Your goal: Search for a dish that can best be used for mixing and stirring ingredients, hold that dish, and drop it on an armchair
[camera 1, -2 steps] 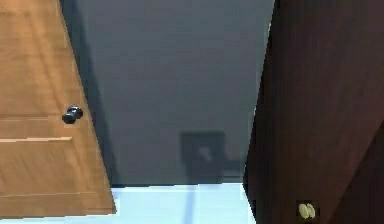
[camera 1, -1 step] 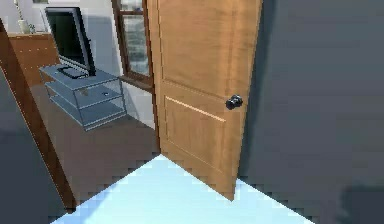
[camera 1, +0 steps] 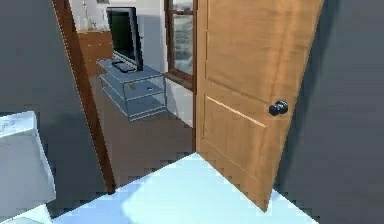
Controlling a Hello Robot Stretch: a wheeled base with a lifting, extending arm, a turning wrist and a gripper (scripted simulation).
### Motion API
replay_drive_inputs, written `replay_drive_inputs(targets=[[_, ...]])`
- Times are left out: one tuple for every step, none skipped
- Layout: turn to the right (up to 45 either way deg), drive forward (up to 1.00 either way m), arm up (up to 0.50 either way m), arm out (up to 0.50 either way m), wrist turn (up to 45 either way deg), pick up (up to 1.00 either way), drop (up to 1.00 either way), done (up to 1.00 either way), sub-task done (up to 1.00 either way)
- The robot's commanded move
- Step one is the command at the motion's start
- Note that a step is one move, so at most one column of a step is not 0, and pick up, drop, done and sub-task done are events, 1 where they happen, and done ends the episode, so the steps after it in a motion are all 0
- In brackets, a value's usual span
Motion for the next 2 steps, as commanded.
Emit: replay_drive_inputs(targets=[[0.0, 1.0, 0.0, 0.0, 0.0, 0.0, 0.0, 0.0, 0.0], [0.0, 0.25, 0.0, 0.0, 0.0, 0.0, 0.0, 0.0, 0.0]])
